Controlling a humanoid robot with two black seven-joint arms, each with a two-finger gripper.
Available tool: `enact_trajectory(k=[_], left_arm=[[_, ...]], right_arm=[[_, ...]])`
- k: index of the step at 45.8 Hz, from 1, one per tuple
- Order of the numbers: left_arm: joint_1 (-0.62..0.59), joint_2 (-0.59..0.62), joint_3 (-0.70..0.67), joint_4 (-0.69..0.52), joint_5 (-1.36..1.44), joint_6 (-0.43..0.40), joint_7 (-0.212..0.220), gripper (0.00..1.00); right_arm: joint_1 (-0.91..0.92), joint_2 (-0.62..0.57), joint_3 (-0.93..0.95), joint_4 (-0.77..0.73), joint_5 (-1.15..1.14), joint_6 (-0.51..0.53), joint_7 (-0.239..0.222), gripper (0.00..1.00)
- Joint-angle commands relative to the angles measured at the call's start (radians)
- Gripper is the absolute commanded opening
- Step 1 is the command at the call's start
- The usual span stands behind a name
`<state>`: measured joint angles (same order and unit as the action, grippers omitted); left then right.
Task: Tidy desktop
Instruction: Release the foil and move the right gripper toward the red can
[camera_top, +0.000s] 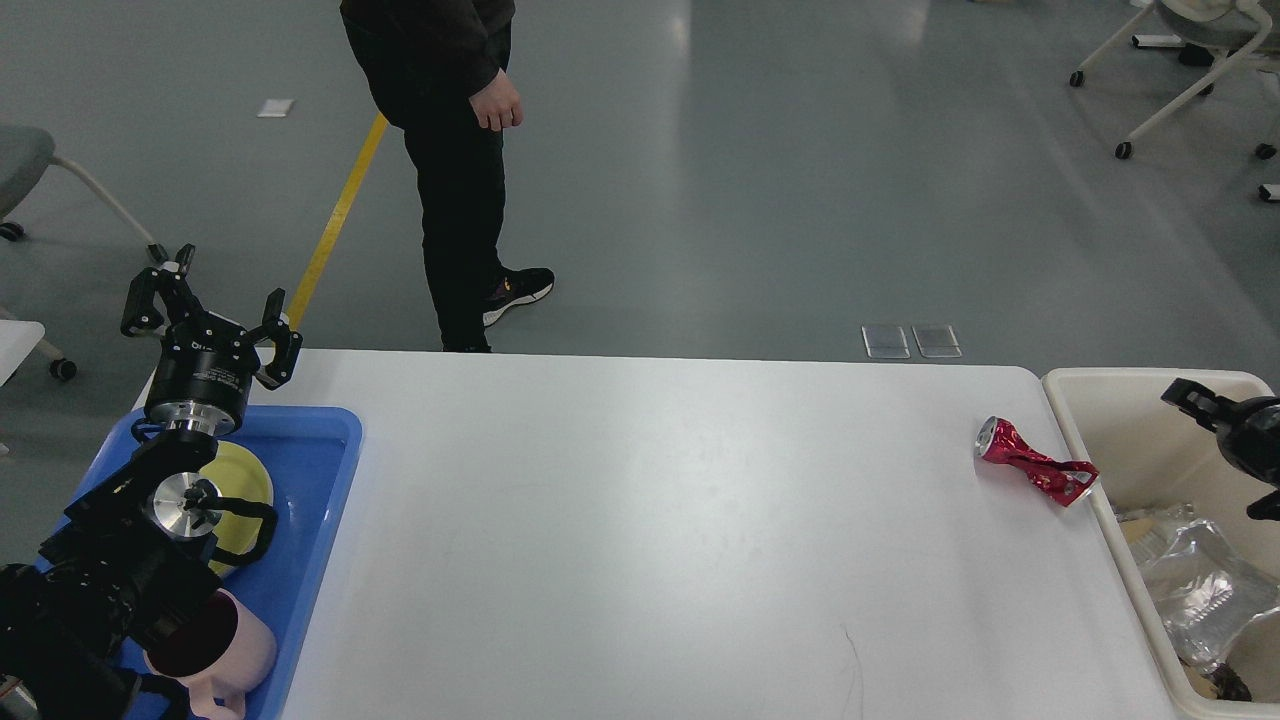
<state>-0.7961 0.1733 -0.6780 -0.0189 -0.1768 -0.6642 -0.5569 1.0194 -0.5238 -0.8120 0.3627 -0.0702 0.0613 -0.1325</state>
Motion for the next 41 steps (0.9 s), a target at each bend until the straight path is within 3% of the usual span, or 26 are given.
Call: enact_trajectory(k=[1,6,11,19,25,35,41], left_arm=[[0.0,0.0,0.0,0.001,-0.001,0.0,0.0,0.96],[0.0,0.0,0.0,0.001,0.0,0.0,0.0,0.96],[0.0,0.0,0.0,0.001,0.0,0.0,0.0,0.96],[0.0,0.0,0.0,0.001,0.0,0.0,0.0,0.96],[0.0,0.0,0.0,-0.001,-0.001,0.0,0.0,0.96],[0.0,0.0,0.0,0.001,-0.001,0.0,0.0,0.96],[0.0,0.0,0.0,-0.001,-0.001,0.0,0.0,0.96]], right_arm=[[0.054,-0.015,0.128,0.01,0.013,0.011,-0.001,1.0],[0.163,-0.041,0.134,0.053,0.017,0.026,-0.004,1.0],[0.323,-0.11,0.096,0.198,0.017,0.084,-0.006,1.0],[0.638,-0.157,-0.087,0.465,0.017,0.19,-0.006,1.0],[0.806,-0.14,-0.2,0.576,0.018,0.25,-0.006,1.0],[0.94,-0.096,-0.239,0.637,0.018,0.485,-0.004,1.0],[0.894,-0.09,-0.225,0.631,0.018,0.514,0.001,1.0]])
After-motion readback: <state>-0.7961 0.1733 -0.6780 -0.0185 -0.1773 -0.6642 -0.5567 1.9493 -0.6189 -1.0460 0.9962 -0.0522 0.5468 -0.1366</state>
